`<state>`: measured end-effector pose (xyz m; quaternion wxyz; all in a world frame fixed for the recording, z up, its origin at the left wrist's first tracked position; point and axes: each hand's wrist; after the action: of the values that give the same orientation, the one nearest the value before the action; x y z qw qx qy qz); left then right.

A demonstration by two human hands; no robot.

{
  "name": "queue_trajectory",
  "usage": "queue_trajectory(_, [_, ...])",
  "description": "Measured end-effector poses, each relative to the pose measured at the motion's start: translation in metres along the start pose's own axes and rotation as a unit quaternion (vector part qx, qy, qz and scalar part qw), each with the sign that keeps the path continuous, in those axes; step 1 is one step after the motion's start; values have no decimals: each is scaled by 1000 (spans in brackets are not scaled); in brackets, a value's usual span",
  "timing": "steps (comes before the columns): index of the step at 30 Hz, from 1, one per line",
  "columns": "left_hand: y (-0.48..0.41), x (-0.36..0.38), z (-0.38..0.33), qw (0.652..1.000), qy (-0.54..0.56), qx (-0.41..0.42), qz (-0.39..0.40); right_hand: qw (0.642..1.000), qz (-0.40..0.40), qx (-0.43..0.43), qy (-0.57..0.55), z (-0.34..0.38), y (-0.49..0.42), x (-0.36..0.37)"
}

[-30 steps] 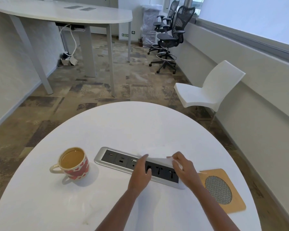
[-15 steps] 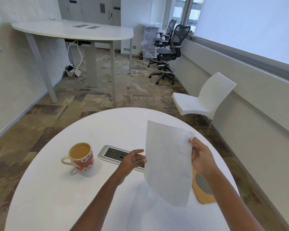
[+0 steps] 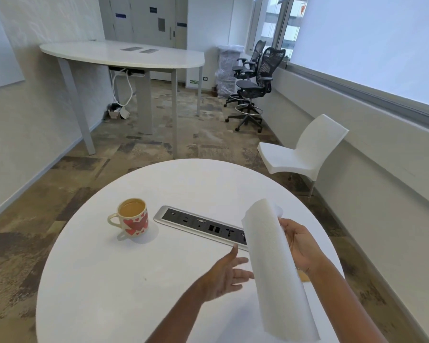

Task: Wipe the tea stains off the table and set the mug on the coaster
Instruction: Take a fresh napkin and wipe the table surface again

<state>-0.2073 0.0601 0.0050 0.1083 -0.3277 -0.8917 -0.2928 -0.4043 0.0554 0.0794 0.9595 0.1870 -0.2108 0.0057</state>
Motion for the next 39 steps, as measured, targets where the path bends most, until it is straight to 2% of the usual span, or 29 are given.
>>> queue_trajectory(5, [11,7,18,996,79,30,-16,999,-16,20,-25,-9,12,-4])
queue_trajectory(11, [27,-2,21,990,106,78,-46,995,-56,4,-84,-20,22,-9])
queue_trajectory(14, [29,-15,22,979,143,109,-99,996,-58,-3,-75,-26,28,-5])
queue_trajectory(20, [40,-41,21,965,157,121,-172,996,-19,85,-10,-50,35,6])
queue_trajectory(22, [45,-51,23,965,141,117,-186,995,-30,95,17,-57,32,10])
queue_trajectory(31, [71,-110,18,969,96,109,-200,985,-90,-2,147,-80,8,29])
queue_trajectory(35, [79,-125,8,967,63,98,-228,953,-150,-72,251,-91,0,43])
queue_trajectory(39, [79,-135,3,963,54,102,-243,919,-138,-133,344,-95,-7,51])
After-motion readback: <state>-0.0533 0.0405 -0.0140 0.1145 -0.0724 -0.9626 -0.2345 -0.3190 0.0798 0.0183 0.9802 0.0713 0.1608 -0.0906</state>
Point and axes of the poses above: each hand's wrist, its own y-axis away from the middle knuckle, its own x-axis out of the palm, z = x × y, and after that the axes turned 3 degrees about y, right-handed
